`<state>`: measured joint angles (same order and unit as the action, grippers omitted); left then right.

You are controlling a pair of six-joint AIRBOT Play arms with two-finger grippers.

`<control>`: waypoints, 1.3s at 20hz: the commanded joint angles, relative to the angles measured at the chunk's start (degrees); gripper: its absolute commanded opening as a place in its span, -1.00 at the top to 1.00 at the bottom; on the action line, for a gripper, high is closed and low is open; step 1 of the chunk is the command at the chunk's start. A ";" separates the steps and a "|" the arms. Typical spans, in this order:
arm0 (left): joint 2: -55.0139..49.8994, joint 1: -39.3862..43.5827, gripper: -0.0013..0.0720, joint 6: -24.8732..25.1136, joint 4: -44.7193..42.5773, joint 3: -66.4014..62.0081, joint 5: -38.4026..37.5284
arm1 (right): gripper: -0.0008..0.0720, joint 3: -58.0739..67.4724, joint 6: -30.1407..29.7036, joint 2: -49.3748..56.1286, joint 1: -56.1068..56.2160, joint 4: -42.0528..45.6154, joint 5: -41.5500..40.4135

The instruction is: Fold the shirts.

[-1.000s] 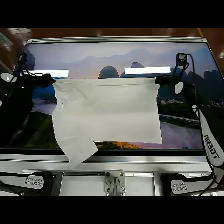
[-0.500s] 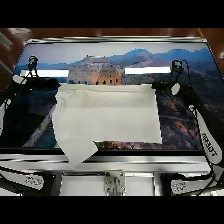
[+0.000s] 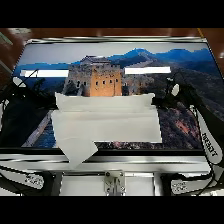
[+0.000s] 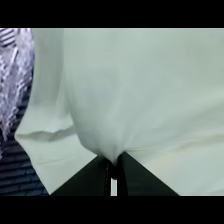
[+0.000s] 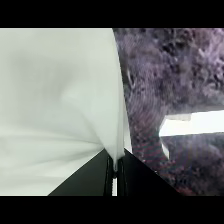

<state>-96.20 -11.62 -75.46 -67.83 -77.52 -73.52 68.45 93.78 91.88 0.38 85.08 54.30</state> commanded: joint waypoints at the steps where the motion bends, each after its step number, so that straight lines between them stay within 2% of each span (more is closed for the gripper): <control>1: -0.15 1.33 0.86 -2.23 -2.32 0.02 -3.45 | 0.77 0.00 2.67 0.28 -0.04 1.90 1.33; 3: -0.24 2.03 0.84 -2.23 -2.27 0.02 -3.13 | 0.76 0.00 3.30 0.28 -0.04 1.90 0.76; 4: -0.24 2.19 0.53 -2.25 -2.23 0.00 -3.34 | 0.54 0.04 3.30 0.26 -0.04 1.68 0.44; 5: -0.15 2.21 -0.05 -2.25 -2.29 -0.09 -4.59 | -0.09 0.20 3.08 -0.15 -0.04 1.29 0.98; 6: 0.15 1.79 -0.26 -2.62 -2.25 -0.17 -6.40 | -0.46 0.44 2.25 -1.09 -0.04 1.31 2.69; 8: 2.03 -0.70 -0.25 -2.82 -2.32 -0.13 -10.99 | -0.46 0.48 0.37 -4.59 -0.94 6.01 7.93; 10: 5.75 -5.51 -0.24 -2.54 -2.29 0.55 -14.32 | -0.46 0.44 -0.44 -8.41 -4.52 11.19 16.65; 12: 11.63 -11.56 -0.25 -1.09 -2.29 7.41 -16.50 | -0.46 -1.03 -3.69 -11.80 -10.36 10.43 22.56; 13: 15.13 -14.95 -0.37 -1.09 -2.27 13.66 -16.48 | -0.46 -3.43 -5.49 -13.94 -14.14 8.07 23.58; 14: 18.60 -18.18 -0.65 -0.66 -2.23 20.98 -15.87 | -0.46 -5.88 -6.58 -15.61 -17.14 5.62 23.89; 15: 21.66 -20.90 -0.71 0.37 -1.81 27.96 -14.32 | -0.46 -9.05 -7.34 -17.38 -20.33 2.14 23.91; 17: 27.52 -25.03 -0.69 5.01 3.02 40.57 -9.18 | -0.46 -14.21 -9.29 -19.58 -24.72 -4.37 24.02; 19: 31.06 -26.45 -0.66 7.39 8.68 49.03 -3.41 | -0.46 -17.00 -10.69 -20.33 -26.03 -7.80 24.02; 22: 30.93 -25.57 -0.66 9.86 15.43 54.71 1.77 | -0.46 -17.27 -10.73 -20.31 -25.11 -9.57 23.65; 24: 30.60 -23.58 -0.66 9.86 16.92 56.04 4.63 | -0.46 -17.27 -10.71 -20.31 -24.79 -10.54 23.12; 25: 30.38 -22.38 -0.56 9.88 16.87 56.17 5.27 | -0.46 -17.27 -10.71 -20.31 -24.81 -11.17 22.95; 26: 29.99 -21.38 -0.37 9.86 16.90 56.17 6.01 | -0.46 -17.27 -10.69 -20.33 -24.79 -11.34 22.71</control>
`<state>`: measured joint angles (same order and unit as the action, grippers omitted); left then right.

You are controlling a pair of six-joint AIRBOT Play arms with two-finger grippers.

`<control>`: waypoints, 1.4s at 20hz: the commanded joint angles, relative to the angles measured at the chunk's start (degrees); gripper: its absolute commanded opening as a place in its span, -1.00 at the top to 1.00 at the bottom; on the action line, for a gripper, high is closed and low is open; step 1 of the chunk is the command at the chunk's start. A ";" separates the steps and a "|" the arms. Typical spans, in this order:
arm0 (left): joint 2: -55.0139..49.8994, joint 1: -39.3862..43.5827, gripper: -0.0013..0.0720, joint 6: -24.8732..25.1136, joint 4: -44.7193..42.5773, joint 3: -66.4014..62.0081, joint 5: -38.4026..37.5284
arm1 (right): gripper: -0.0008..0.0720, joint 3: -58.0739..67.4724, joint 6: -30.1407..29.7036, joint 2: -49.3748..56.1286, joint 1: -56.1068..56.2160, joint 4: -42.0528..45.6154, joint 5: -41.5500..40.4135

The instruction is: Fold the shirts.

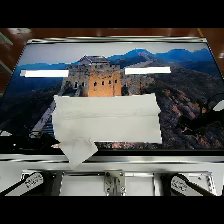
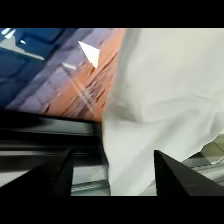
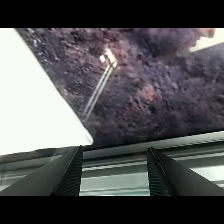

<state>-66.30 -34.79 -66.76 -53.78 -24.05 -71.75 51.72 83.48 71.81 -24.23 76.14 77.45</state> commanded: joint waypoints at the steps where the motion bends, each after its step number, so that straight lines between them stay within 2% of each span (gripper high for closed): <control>1: -0.37 2.80 -0.35 1.14 2.89 2.71 5.07 | -0.46 -0.55 -0.39 -0.24 -0.20 -2.82 -0.48; 6: -3.43 7.04 -0.31 1.18 6.88 2.71 7.91 | -0.46 -0.55 -0.13 -0.24 -0.17 -4.09 -0.70; 8: -3.93 8.59 0.43 1.22 7.15 2.60 7.93 | -0.46 -0.55 1.01 -0.17 -0.17 -4.07 -1.40; 9: -3.89 8.74 0.61 2.05 7.15 2.40 7.08 | -0.46 -0.57 1.36 -0.07 -0.17 -4.09 -1.31; 10: -3.85 8.72 0.85 3.02 7.15 1.99 5.66 | -0.56 -0.87 1.07 0.28 -0.17 -4.15 -0.98; 11: -3.76 8.72 0.85 3.67 7.13 1.49 4.68 | -0.86 -1.64 -0.22 0.79 -0.17 -4.68 -0.83; 17: -3.72 8.74 0.86 5.11 7.06 -3.48 -0.59 | -0.86 -6.73 -7.67 8.04 0.63 -13.42 -0.63; 22: -3.72 8.74 0.86 5.20 7.08 -5.60 -2.01 | -0.86 -6.75 -8.31 10.91 7.93 -11.10 -1.53; 24: -3.69 8.74 0.86 5.22 7.08 -5.95 -2.05 | -0.78 -6.75 -7.52 12.02 9.86 -11.15 -1.29; 27: -3.69 8.74 0.86 5.68 7.08 -6.12 -2.03 | -0.77 -6.75 -5.99 13.03 12.26 -11.13 -1.57; 28: -3.69 8.74 0.86 6.10 7.08 -6.12 -2.03 | -0.49 -6.73 -5.68 13.00 13.00 -11.19 -2.62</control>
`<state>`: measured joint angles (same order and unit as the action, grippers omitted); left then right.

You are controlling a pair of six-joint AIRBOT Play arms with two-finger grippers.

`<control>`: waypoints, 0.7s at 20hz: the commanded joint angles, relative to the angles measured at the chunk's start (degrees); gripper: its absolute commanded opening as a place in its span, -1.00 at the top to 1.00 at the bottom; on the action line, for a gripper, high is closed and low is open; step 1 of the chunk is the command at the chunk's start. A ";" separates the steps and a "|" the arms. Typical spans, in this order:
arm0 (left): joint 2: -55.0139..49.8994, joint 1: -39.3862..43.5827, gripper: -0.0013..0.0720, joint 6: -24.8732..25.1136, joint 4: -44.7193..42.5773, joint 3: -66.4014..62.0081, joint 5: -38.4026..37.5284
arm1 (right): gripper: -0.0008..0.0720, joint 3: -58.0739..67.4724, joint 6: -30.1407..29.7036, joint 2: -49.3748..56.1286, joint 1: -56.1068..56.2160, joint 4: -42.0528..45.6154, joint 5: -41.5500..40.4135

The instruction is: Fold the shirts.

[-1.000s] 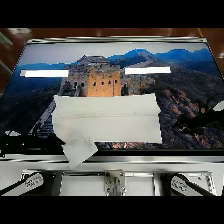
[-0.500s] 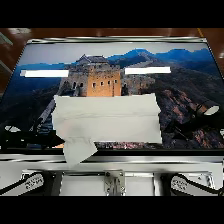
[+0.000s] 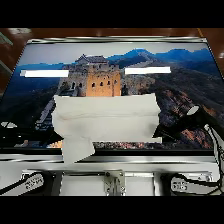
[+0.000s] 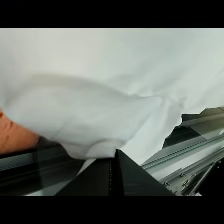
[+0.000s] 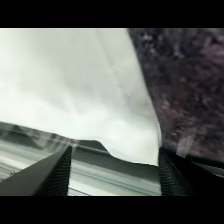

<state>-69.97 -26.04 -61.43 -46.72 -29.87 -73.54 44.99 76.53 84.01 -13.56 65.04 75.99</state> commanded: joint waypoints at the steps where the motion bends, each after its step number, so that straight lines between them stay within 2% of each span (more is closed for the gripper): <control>1: -0.02 0.00 0.86 1.57 0.02 -0.35 -0.20 | 0.05 0.00 2.69 0.81 3.04 -0.13 -2.58; 2: 0.00 0.00 0.86 4.00 0.02 -0.74 -0.44 | 0.56 0.02 3.69 0.74 3.65 -0.55 -3.56; 3: 0.20 0.00 0.86 5.14 0.00 -1.68 -0.68 | 0.76 0.07 3.41 0.44 4.04 -1.27 -3.61; 7: 2.67 0.00 0.86 9.25 0.02 -11.56 -0.46 | 0.77 2.84 -1.22 -5.49 4.28 -1.49 -4.92; 11: 0.57 2.12 0.86 6.27 0.07 -23.10 5.77 | 0.77 11.91 3.80 -6.58 9.88 4.85 -15.28; 14: -5.57 6.12 0.86 5.07 0.07 -30.97 6.08 | 0.77 20.31 8.02 -2.49 12.81 5.84 -23.63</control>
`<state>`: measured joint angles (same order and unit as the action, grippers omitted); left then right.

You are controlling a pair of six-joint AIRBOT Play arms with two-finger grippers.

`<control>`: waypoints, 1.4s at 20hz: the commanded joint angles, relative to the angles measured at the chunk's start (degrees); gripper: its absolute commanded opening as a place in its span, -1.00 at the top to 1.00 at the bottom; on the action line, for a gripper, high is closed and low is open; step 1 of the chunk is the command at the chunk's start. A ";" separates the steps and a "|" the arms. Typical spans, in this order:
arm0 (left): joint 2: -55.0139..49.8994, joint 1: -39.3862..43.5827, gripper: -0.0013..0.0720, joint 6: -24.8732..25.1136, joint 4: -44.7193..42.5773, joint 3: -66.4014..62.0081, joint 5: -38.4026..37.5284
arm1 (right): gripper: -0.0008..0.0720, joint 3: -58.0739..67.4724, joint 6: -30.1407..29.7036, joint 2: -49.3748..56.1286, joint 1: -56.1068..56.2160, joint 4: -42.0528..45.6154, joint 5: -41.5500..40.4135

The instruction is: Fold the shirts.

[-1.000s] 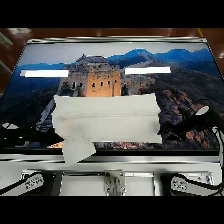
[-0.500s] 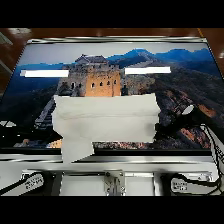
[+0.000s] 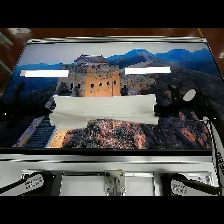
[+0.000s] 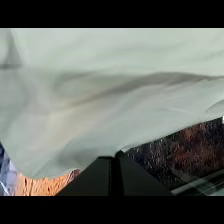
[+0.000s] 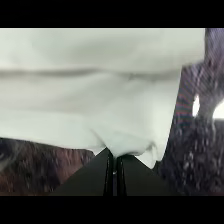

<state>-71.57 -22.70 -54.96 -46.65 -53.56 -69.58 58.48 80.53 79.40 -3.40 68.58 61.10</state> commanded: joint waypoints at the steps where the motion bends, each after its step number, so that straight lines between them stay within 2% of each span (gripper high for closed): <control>1: -6.78 4.00 0.86 -2.36 0.00 -10.23 2.32 | 0.77 9.81 4.96 4.31 2.95 2.45 -9.42; 4: -15.23 6.25 0.86 -5.44 0.02 -18.43 3.10 | 0.77 18.64 6.54 11.87 2.97 2.34 -8.79; 7: -23.37 8.26 0.86 -6.51 0.07 -26.36 3.08 | 0.77 23.85 6.54 17.81 2.97 1.38 -8.70; 11: -31.43 9.62 0.86 -8.98 0.02 -34.56 3.15 | 0.77 24.96 7.21 22.32 2.97 1.64 -8.74; 14: -34.86 9.49 0.86 -13.44 -0.48 -35.15 1.55 | 0.77 24.96 7.65 23.93 2.97 2.75 -6.54; 18: -35.54 9.38 0.86 -18.38 -10.32 -35.39 -5.66 | 0.76 24.96 8.87 23.69 2.84 7.10 -3.21; 19: -35.52 9.38 0.69 -17.79 -10.78 -35.45 -7.45 | 0.50 24.96 8.87 23.71 2.86 6.51 -3.28; 20: -35.54 9.46 0.00 -17.25 -10.73 -35.69 -9.57 | -0.27 24.96 8.70 23.67 2.86 5.11 -3.19; 21: -35.52 9.46 -0.58 -17.11 -10.78 -36.02 -11.63 | -0.86 24.98 7.82 23.45 2.86 4.24 -2.91; 22: -35.52 9.22 -0.70 -16.74 -10.97 -36.41 -13.84 | -0.88 24.98 6.84 22.97 2.67 4.79 -2.32; 25: -35.50 6.99 -0.68 -16.31 -10.80 -37.66 -17.94 | -0.89 24.96 5.77 22.05 -0.15 8.09 2.49; 26: -35.30 6.10 -0.68 -16.28 -9.88 -37.75 -18.71 | -0.89 24.96 5.70 22.36 -1.90 6.16 4.31; 28: -34.64 5.07 -0.67 -16.24 -7.50 -37.75 -19.58 | -0.88 24.94 3.89 23.91 -5.79 -2.99 5.55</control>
<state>-106.72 -16.10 -71.35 -56.14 -90.87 -85.78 83.40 86.39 102.32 -5.34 73.01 63.11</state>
